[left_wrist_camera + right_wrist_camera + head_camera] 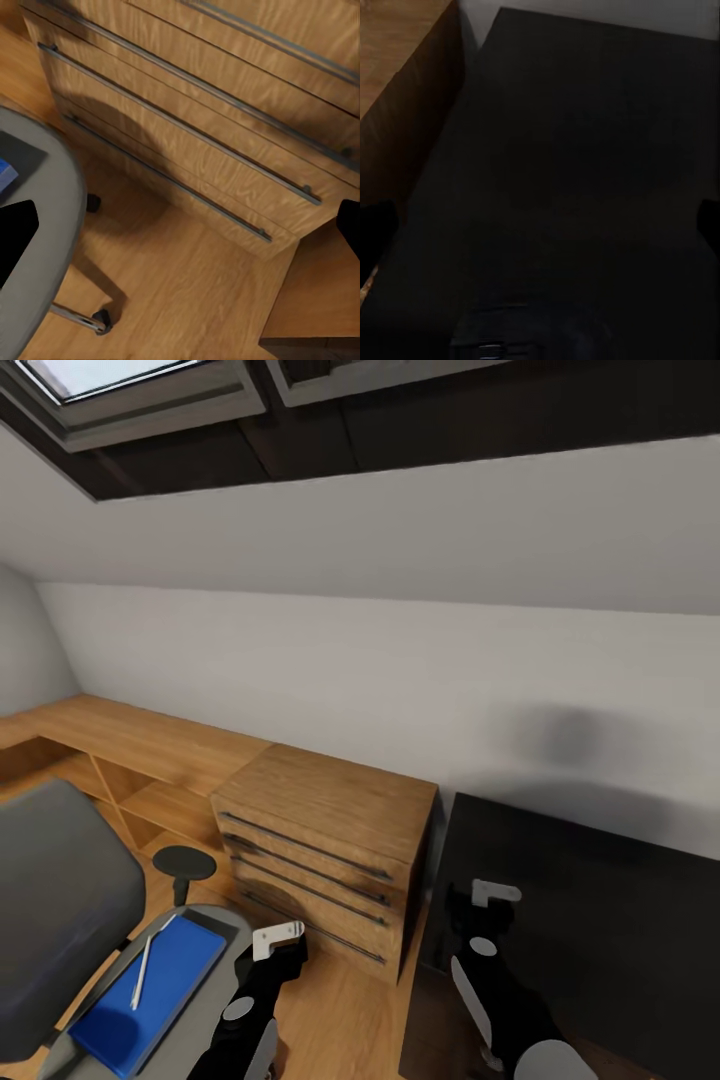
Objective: In the bedroom, organize the workspace by keeping the computer under the desk, ensuring the monitor is on the desk, placing the keyboard on the desk next to the monitor, placing the mouse on the desk next to the keyboard, moving the folder from the swivel chair onto the desk next to the mouse, stacking the notebook on top of the folder with the pen on top of the notebook, and positioning the swivel chair next to the desk.
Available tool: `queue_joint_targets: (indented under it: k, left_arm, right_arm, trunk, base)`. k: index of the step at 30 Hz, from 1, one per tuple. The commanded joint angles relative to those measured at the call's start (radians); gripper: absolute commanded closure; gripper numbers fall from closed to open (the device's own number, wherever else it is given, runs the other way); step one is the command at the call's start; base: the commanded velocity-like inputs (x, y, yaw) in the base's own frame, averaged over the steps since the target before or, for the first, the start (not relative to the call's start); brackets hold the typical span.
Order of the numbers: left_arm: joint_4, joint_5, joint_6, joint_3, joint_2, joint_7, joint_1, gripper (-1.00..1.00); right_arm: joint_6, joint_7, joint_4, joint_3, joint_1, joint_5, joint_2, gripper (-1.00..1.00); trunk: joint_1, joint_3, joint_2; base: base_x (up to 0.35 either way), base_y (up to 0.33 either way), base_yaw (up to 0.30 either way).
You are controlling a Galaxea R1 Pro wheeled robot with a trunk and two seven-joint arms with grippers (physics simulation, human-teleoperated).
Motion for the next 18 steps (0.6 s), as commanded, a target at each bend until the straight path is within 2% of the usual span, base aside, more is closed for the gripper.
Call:
queue_joint_targets:
  k: [1,8,10,15,16,18]
  left_arm:
    - [-0.002,0.01,0.004,-0.003,0.001,0.008,-0.001,-1.0]
    - [-0.001,0.01,0.003,-0.004,0.001,0.008,0.0,-1.0]
    - [-0.001,0.011,0.004,-0.004,0.001,0.007,0.0,-1.0]
    - [-0.001,0.011,0.004,-0.004,0.001,0.006,0.0,-1.0]
    - [0.001,0.011,0.004,-0.004,0.001,0.005,0.0,-1.0]
    - [0.002,0.011,0.004,-0.004,0.001,0.003,0.0,-1.0]
  right_arm:
    - [0.0,-0.006,-0.014,0.002,0.0,0.001,0.0,-1.0]
    - [0.06,-0.006,-0.138,0.002,0.024,-0.002,0.007,-1.0]
    - [0.098,-0.007,-0.195,0.002,0.046,-0.003,0.017,-1.0]
    - [0.119,-0.009,-0.286,0.002,0.088,-0.005,0.038,-1.0]
    - [0.129,-0.009,-0.334,0.002,0.112,-0.009,0.047,-1.0]
    - [0.138,-0.011,-0.35,0.002,0.118,-0.019,0.049,-1.0]
  trunk:
    - [-0.004,0.002,0.006]
    - [-0.031,0.024,0.055]
    - [-0.031,0.024,0.055]
    - [-0.031,0.024,0.055]
    - [-0.031,0.024,0.055]
    - [-0.031,0.024,0.055]
  base:
    - [0.0,0.0,0.0]
    - [0.0,0.0,0.0]
    - [0.0,0.0,0.0]
    - [0.0,0.0,0.0]
    - [0.0,0.0,0.0]
    - [0.0,0.0,0.0]
